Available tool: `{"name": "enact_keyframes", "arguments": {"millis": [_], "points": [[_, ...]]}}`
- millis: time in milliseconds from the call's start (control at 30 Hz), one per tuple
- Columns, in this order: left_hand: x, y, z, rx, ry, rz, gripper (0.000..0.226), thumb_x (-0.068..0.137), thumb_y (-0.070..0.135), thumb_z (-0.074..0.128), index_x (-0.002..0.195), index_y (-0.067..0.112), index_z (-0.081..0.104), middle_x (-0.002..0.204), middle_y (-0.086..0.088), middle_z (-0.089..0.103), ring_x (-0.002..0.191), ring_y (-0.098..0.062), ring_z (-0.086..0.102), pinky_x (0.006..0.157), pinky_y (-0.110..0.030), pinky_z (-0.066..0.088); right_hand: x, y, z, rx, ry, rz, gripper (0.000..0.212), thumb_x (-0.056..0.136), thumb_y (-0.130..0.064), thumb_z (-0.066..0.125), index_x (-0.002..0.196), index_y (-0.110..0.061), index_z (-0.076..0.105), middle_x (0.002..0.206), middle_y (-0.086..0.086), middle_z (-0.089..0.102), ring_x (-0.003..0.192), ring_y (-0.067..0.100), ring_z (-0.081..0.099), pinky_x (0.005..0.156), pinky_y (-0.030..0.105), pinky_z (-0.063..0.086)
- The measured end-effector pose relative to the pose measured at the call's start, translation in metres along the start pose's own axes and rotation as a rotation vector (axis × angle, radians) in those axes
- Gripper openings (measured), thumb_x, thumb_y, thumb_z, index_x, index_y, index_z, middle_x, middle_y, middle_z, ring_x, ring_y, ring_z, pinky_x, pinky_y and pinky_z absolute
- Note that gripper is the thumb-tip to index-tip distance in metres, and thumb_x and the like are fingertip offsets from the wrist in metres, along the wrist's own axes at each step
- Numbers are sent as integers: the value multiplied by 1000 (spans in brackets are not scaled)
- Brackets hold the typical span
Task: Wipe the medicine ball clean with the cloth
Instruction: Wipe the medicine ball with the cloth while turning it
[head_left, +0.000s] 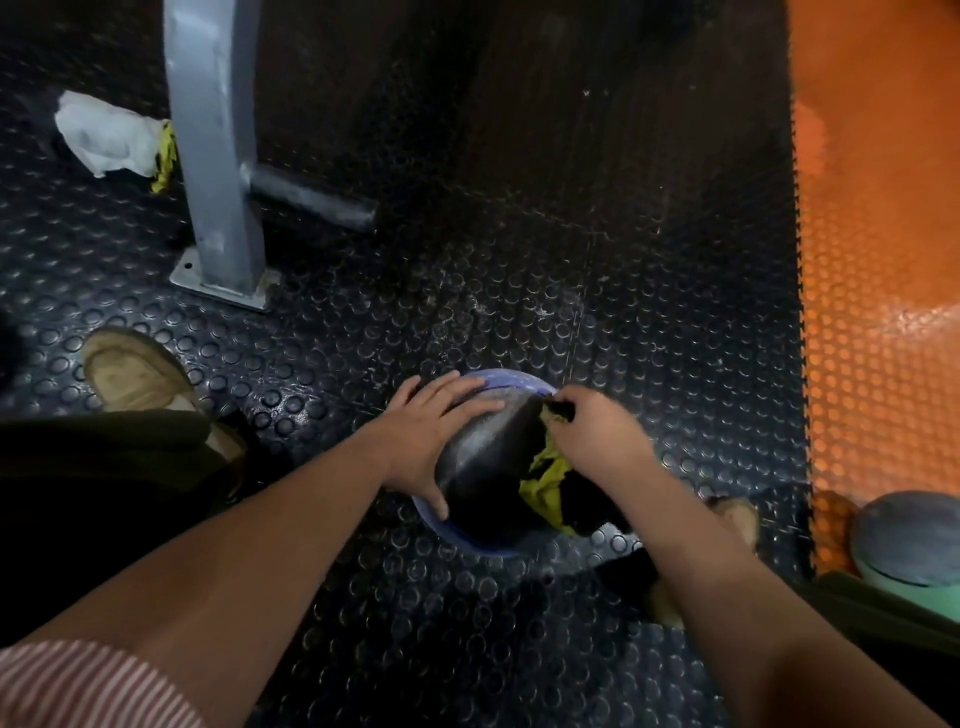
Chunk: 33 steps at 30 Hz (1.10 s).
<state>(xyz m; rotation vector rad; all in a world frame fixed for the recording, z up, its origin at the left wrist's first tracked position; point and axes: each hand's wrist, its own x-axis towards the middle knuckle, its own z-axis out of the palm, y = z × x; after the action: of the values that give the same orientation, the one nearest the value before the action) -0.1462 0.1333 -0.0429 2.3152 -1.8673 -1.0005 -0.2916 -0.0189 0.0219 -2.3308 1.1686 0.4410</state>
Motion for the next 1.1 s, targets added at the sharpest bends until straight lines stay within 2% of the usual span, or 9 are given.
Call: {"name": "enact_keyframes", "arguments": {"millis": [67,200,267,367,467,600,733,867,1100], "points": [[-5,-4,-4,-104,-42,-93,136,56,49,89,150,43,-9,158,15,-13,147,-16,-9,118,-47,-6,-9,2,14,13,-17,33,31,92,-32,52,121,-22,47,101,5,62,85,25,59,65,31,44],[-15,1,-7,-727,-66,-309,112,72,32,84,153,34,5,158,8,2,146,-22,12,116,-40,21,-29,6,32,115,82,65,33,94,-33,51,123,-20,43,108,9,59,91,30,59,66,31,40],[-15,10,2,-983,100,-427,93,79,35,79,152,25,21,154,3,19,141,-20,26,113,-36,29,-32,9,34,155,105,80,33,94,-31,52,123,-19,44,109,10,59,93,31,59,67,32,40],[-12,26,15,-939,573,-620,36,93,27,64,127,18,57,131,3,56,118,-16,55,98,-29,44,-36,17,32,209,104,115,33,93,-31,53,123,-21,47,109,7,59,94,29,59,70,32,42],[-9,43,14,-1016,705,-754,14,97,24,55,108,22,65,112,3,65,100,-15,59,83,-25,43,-38,22,28,284,58,156,27,90,-31,57,115,-24,51,98,1,62,83,22,58,64,29,39],[-9,67,19,-1024,692,-705,43,92,40,62,129,19,54,123,3,56,112,-15,54,88,-28,42,-34,22,20,241,-14,162,23,86,-31,60,107,-23,56,78,-5,60,70,16,58,56,27,39],[-14,80,41,-820,462,-602,91,84,57,61,153,21,14,158,3,13,145,-19,15,118,-38,22,-34,16,20,206,-52,158,24,86,-32,59,109,-24,56,87,-2,62,79,19,57,64,27,39],[-15,73,46,-833,360,-535,112,75,59,71,154,21,0,159,4,-4,147,-17,2,120,-38,12,-30,17,8,249,-62,105,10,88,-32,60,97,-28,61,87,-1,65,79,18,61,70,29,49],[2,78,39,-752,319,-576,126,68,53,81,153,22,-7,159,0,-11,148,-20,-4,121,-37,8,-23,9,16,162,65,-4,28,93,-29,56,119,-21,65,115,6,54,98,26,60,77,31,47]]}}
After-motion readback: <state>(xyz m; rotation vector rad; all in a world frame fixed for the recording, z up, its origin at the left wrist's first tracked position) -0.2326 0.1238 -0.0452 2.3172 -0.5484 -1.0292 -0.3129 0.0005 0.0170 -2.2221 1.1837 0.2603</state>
